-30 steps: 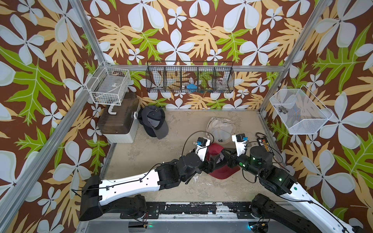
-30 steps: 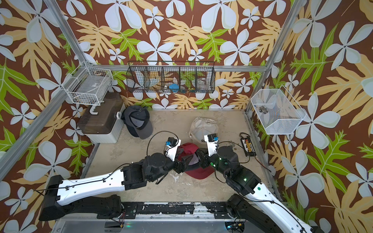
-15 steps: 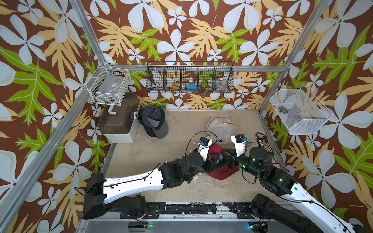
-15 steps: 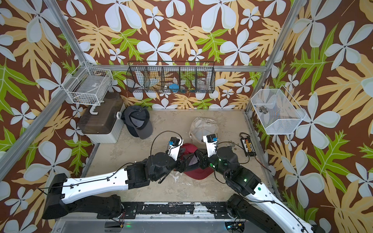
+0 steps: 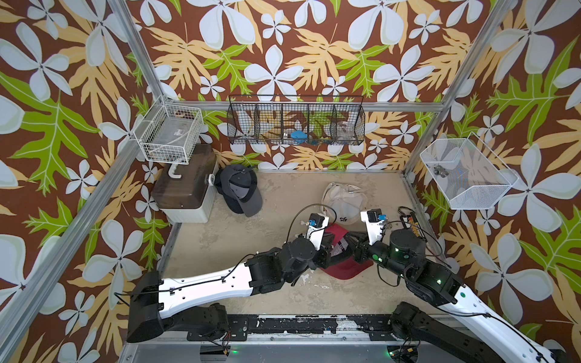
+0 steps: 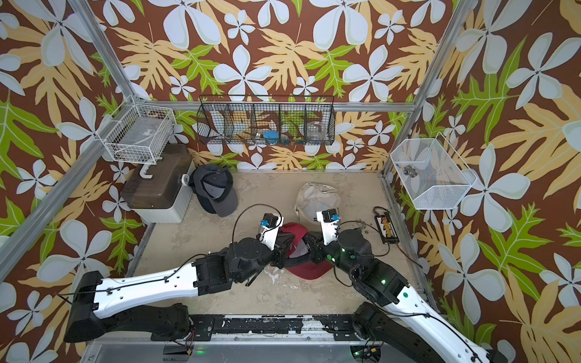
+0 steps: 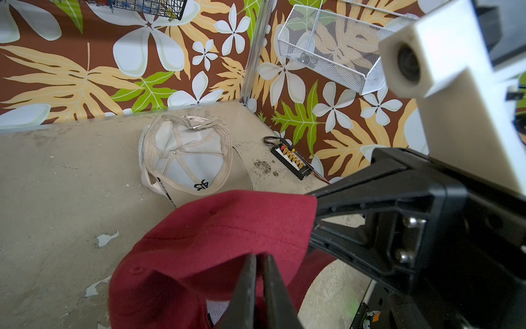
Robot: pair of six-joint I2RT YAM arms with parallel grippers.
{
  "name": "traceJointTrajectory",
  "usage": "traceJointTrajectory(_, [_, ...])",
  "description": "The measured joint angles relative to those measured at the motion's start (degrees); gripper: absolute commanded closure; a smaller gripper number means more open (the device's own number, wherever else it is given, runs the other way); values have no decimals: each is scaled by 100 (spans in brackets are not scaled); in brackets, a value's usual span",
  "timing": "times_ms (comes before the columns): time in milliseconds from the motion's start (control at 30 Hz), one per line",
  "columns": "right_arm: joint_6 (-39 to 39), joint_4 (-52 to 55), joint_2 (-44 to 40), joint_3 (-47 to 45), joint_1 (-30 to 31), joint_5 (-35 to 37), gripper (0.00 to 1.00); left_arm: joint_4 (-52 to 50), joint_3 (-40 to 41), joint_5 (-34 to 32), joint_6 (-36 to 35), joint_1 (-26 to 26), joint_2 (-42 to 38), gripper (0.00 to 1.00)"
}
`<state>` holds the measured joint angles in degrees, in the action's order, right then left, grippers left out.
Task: Open the adjustable buckle of the baseball cap
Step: Open the adjustable buckle on the baseball cap.
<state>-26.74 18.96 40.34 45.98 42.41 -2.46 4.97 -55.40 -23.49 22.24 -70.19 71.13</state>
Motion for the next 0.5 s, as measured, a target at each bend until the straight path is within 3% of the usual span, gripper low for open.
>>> traceJointTrajectory(500, [-24, 11, 72, 317, 4, 162, 100, 118, 603, 2, 201, 0, -271, 100])
